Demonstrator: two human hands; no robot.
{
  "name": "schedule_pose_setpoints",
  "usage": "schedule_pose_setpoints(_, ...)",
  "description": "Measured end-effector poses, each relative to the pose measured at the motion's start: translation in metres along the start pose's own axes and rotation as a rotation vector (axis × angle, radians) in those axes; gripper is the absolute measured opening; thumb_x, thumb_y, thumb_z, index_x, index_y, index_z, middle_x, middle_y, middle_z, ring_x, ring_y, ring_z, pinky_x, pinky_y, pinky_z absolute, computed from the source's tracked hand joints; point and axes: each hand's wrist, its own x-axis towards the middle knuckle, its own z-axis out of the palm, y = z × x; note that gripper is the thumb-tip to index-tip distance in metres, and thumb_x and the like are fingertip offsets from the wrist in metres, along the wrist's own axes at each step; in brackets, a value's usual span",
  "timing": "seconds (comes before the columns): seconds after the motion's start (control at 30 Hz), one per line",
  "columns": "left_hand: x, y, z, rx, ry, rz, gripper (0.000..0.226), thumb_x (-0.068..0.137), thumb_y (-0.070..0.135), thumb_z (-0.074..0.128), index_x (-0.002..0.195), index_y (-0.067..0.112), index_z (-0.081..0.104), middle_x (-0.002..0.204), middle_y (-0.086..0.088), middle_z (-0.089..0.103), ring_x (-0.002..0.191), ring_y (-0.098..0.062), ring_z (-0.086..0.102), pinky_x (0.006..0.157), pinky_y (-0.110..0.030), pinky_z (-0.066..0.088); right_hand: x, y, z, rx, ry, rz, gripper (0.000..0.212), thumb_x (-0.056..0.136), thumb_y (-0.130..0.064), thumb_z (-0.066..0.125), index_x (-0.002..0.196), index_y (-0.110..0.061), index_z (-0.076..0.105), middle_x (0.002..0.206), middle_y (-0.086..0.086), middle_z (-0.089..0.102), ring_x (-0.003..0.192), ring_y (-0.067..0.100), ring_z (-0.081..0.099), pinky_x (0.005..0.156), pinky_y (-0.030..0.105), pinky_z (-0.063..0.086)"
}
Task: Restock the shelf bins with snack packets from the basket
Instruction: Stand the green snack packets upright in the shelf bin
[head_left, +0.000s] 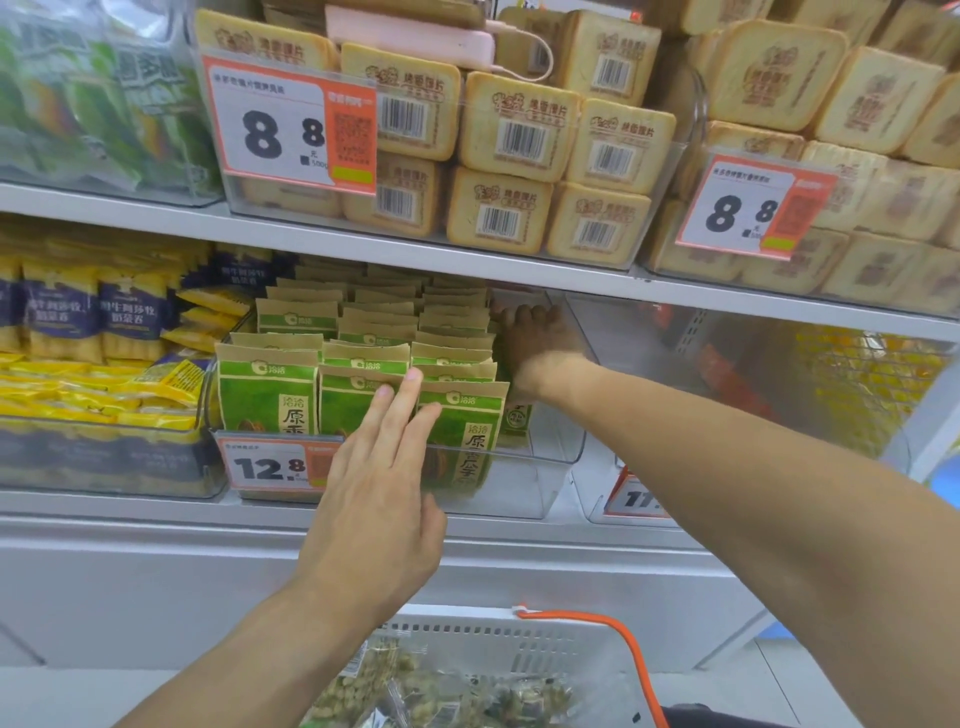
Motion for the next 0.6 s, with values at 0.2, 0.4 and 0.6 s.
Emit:
schedule_pose_setpoints(0.2,-0.001,-0.002,0.004,0.0,-0.003,0.013,0.079,0.083,0.015,0.063,0.153,0.023,0.027,0.164,0.015,-0.01,0.152,-0.011,-0.002,0.115,-0.032,0.016,0.017,0.005,0.003,0.078,0.064,0.053,0.099,0.064,-0.053,0.079,0.145,-0.019,0.033,0.131,0.009,0.057,0.121,0.032,0.051,0.102,0.046,0.036)
schedule_pose_setpoints(0.4,-0.001,-0.004,0.005,0.006,0.0,0.015,0.079,0.083,0.017,0.063,0.153,0.025,0.027,0.164,0.015,-0.01,0.153,-0.011,-0.001,0.115,-0.035,0.02,0.022,0.008,-0.003,0.139,0.059,0.115,0.092,0.067,-0.042,0.083,0.142,-0.011,0.04,0.132,0.009,0.059,0.128,0.031,0.048,0.106,0.048,0.038)
schedule_pose_setpoints(0.6,-0.002,-0.002,0.005,0.014,0.0,0.019,0.079,0.083,0.017,0.06,0.154,0.024,0.025,0.164,0.015,-0.014,0.152,-0.011,-0.005,0.116,-0.034,0.018,0.022,0.01,-0.011,0.195,0.037,0.191,0.105,0.066,-0.037,0.088,0.15,-0.009,0.031,0.152,0.013,0.039,0.143,0.034,0.032,0.119,0.047,0.023)
